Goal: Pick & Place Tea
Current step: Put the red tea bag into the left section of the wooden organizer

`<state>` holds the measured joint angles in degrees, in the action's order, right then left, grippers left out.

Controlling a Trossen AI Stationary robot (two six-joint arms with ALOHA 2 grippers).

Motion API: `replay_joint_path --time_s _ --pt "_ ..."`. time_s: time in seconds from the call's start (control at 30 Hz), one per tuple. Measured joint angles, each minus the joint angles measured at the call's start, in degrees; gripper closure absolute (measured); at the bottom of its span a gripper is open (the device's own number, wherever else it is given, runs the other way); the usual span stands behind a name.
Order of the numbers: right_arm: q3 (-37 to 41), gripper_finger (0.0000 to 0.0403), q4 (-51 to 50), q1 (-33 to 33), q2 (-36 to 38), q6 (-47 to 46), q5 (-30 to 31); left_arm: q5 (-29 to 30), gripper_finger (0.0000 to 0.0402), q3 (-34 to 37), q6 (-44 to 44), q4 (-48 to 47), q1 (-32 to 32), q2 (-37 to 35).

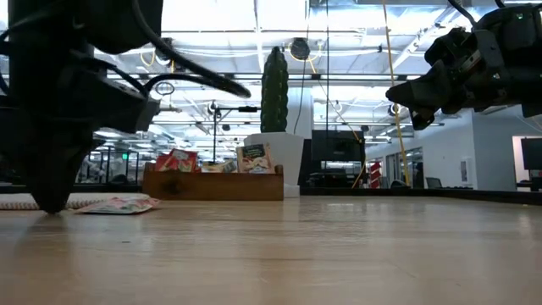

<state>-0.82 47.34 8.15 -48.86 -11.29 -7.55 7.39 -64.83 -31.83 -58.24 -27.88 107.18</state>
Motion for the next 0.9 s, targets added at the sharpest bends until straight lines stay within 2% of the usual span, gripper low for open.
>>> replay_joint_path --time_s 0.2,0.27,0.37,0.47,0.53,0.67,0.77,0.83,0.9 --pt "0.0 0.0403 -0.02 0.0 -0.02 -0.01 0.0 1.21 0.04 1.86 3.71 8.63 1.6 -0.33" --pt "0.0 0.0403 -0.01 0.02 -0.02 -0.02 0.0 5.12 0.0401 1.83 6.51 11.87 2.57 -0.3" --pt "0.0 0.0403 -0.01 0.0 -0.02 0.0 0.0 14.11 0.0399 2.08 11.38 15.71 4.8 0.09" --pt "0.0 0.0403 -0.01 0.0 -0.02 0.0 0.0 21.92 0.0397 2.07 18.38 23.3 8.04 0.09" --pt "0.0 0.0403 -0.05 0.0 -0.02 -0.02 0.0 24.4 0.0398 2.07 23.33 30.49 10.71 0.29" --pt "0.0 0.0403 -0.03 0.0 -0.02 0.0 0.0 25.43 0.0398 2.0 30.75 41.42 15.77 0.35" --pt "0.0 0.0403 -0.04 0.01 -0.02 -0.01 0.0 24.1 0.0387 2.0 33.2 39.03 18.21 -0.46" --pt "0.0 0.0403 -0.02 0.01 -0.02 -0.01 0.0 22.63 0.0376 1.99 29.07 32.9 19.26 -2.19" --pt "0.0 0.0403 -0.03 0.0 -0.02 -0.02 0.0 17.5 0.0359 1.52 22.37 25.02 20.57 -4.07"
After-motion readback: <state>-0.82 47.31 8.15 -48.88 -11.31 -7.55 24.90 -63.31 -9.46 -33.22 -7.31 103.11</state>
